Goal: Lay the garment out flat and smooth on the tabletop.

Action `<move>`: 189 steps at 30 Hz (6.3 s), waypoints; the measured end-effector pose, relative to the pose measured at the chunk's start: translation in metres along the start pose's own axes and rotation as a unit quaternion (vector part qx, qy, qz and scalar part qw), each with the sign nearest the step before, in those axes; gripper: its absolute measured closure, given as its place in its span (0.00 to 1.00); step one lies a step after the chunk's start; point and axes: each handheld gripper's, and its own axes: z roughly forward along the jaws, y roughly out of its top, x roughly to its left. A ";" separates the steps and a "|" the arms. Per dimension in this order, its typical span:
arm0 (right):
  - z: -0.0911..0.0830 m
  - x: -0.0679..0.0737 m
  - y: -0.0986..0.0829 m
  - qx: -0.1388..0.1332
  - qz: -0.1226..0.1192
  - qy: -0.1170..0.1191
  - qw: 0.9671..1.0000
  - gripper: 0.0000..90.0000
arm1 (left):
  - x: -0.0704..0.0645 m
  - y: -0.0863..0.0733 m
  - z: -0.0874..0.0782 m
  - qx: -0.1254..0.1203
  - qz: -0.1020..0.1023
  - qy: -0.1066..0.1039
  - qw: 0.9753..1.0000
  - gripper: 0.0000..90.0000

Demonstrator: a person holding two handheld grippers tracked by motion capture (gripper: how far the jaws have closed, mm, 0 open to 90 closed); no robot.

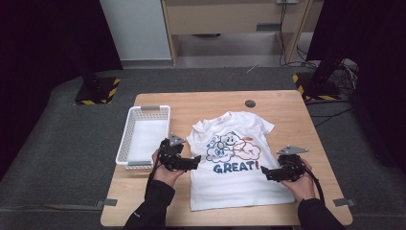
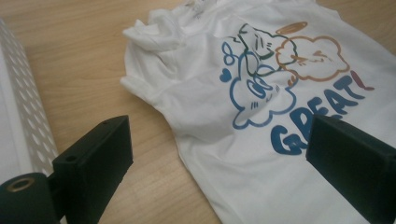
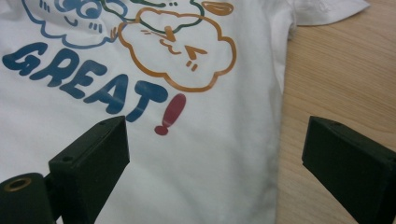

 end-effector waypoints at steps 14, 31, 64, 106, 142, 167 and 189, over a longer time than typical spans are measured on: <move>0.011 0.009 -0.003 0.014 -0.009 0.015 1.000 0.10 | 0.006 0.042 0.007 -0.039 0.014 0.038 0.998 0.09; 0.025 0.022 -0.011 0.045 -0.037 0.025 0.998 0.10 | 0.019 0.059 0.045 -0.051 -0.010 0.059 0.997 0.13; 0.027 0.025 -0.017 0.039 -0.051 0.020 0.998 0.09 | 0.045 0.034 0.115 0.018 -0.038 0.113 0.993 0.23; 0.026 0.025 -0.017 0.042 -0.052 0.021 0.998 0.08 | 0.043 0.014 0.127 0.039 -0.048 0.107 0.992 0.86; 0.026 0.026 -0.017 0.042 -0.052 0.021 0.998 0.08 | 0.026 0.009 0.083 0.066 -0.009 0.167 0.984 0.93; 0.026 0.025 -0.017 0.043 -0.054 0.023 0.997 0.08 | 0.046 0.021 0.111 0.017 -0.072 0.075 0.994 0.54; 0.023 0.029 -0.018 0.068 -0.062 0.030 0.995 0.04 | 0.053 0.025 0.142 0.031 -0.028 0.112 0.993 0.49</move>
